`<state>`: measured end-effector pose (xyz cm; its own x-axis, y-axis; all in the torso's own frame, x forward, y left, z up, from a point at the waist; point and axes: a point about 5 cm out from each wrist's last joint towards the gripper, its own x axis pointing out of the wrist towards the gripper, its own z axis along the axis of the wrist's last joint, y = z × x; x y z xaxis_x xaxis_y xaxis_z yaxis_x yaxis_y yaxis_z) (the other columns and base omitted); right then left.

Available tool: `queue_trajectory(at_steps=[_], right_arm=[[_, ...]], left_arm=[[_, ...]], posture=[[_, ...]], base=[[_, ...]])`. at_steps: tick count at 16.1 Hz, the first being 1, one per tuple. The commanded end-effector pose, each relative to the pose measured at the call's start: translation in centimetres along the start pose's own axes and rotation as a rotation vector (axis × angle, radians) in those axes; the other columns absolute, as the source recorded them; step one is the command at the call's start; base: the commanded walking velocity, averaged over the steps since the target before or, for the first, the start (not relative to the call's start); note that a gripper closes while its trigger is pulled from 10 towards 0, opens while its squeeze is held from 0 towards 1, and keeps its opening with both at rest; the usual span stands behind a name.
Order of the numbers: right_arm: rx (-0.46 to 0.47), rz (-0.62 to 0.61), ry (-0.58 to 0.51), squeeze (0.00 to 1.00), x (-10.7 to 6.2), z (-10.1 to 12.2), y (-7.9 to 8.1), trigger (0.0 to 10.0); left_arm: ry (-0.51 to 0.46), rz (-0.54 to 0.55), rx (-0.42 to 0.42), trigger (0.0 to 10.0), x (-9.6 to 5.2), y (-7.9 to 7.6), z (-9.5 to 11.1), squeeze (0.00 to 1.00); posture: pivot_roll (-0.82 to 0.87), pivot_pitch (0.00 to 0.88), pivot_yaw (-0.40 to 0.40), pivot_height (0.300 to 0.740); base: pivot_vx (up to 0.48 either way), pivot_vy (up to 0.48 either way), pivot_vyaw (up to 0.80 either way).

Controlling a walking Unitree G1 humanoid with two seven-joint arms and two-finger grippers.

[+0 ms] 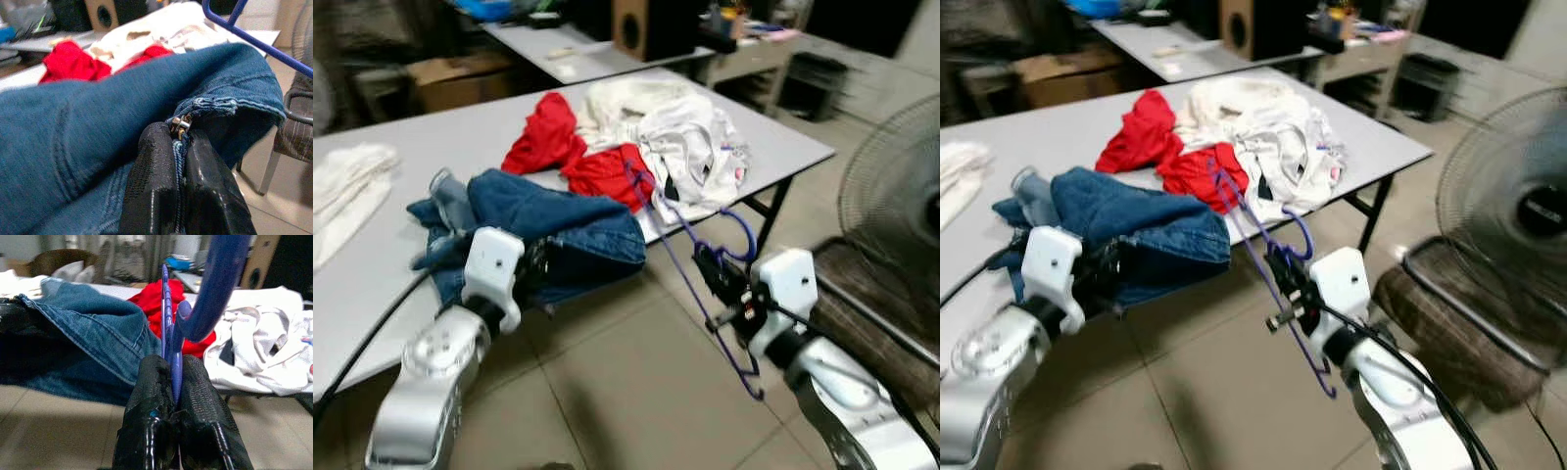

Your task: Hang hanger

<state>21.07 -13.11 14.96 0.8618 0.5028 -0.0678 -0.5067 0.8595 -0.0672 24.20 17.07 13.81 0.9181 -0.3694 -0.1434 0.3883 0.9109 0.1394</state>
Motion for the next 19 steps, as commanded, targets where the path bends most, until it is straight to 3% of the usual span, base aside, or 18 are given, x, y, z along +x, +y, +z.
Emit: queue_trajectory(at_steps=[1, 4, 8, 10, 11, 12, 13, 14, 15, 19], right_arm=[[-0.013, 0.008, -0.007, 0.0, -0.1, 0.0, -0.2, 10.0], [-0.021, 0.024, -0.004, 0.0, -0.3, -0.1, -0.1, 10.0], [0.028, 0.027, 0.005, 0.0, -0.8, -0.5, -0.1, 10.0], [0.012, 0.103, 0.051, 0.0, -2.4, -1.1, 0.3, 10.0], [0.004, 0.116, 0.063, 0.0, -2.9, -1.2, 0.2, 10.0], [-0.005, 0.124, 0.072, 0.0, -3.2, -1.2, -0.1, 10.0], [-0.018, 0.114, 0.08, 0.0, -3.2, -1.2, -0.5, 10.0], [-0.015, 0.082, 0.084, 0.0, -2.9, -1.2, -0.9, 10.0], [-0.005, 0.047, 0.088, 0.0, -2.5, -1.4, -1.2, 10.0], [0.036, -0.076, 0.102, 0.0, -1.4, -2.4, -1.6, 10.0]], left_arm=[[-0.029, -0.018, 0.023, 10.0, 0.0, -0.4, 0.7, 0.0], [-0.024, -0.03, 0.023, 10.0, -0.2, -0.7, 0.6, 0.0], [-0.003, -0.092, -0.05, 10.0, -0.5, -1.7, 0.3, 0.0], [0.007, -0.081, -0.078, 10.0, -0.6, -1.5, 0.0, 0.0], [0.018, -0.096, -0.091, 6.9, -0.8, -1.5, -0.2, 0.0], [0.062, -0.132, -0.083, 4.8, -1.1, -1.6, -0.7, 0.0], [0.129, -0.18, -0.032, 10.0, -1.4, -1.8, -1.6, 0.0], [0.151, -0.136, -0.01, 10.0, -1.2, -1.3, -2.1, 0.0], [0.138, -0.097, -0.04, 10.0, -0.8, -0.8, -2.1, 0.0], [0.127, -0.112, -0.038, 10.0, 0.3, -0.8, -2.2, 0.0]], posture=[[0.01, 0.0, 0.011, 0.74], [0.01, 0.0, 0.01, 0.74], [0.02, 0.0, 0.014, 0.74], [0.02, 0.0, 0.016, 0.74], [0.02, 0.0, 0.017, 0.74], [0.01, 0.0, 0.019, 0.74], [0.01, 0.0, 0.022, 0.74], [0.01, 0.0, 0.022, 0.74], [0.01, 0.0, 0.018, 0.74], [0.01, 0.0, 0.008, 0.74]], base=[[0.0, -0.48, 0.59], [0.0, -0.48, 0.61], [0.0, 0.238, 0.3], [0.0, 0.238, 0.0], [0.0, 0.0, 0.0], [0.0, 0.0, 0.0], [0.0, 0.0, 0.0], [0.0, 0.0, 0.0], [0.0, 0.0, 0.0], [-0.069, 0.0, 0.0]])
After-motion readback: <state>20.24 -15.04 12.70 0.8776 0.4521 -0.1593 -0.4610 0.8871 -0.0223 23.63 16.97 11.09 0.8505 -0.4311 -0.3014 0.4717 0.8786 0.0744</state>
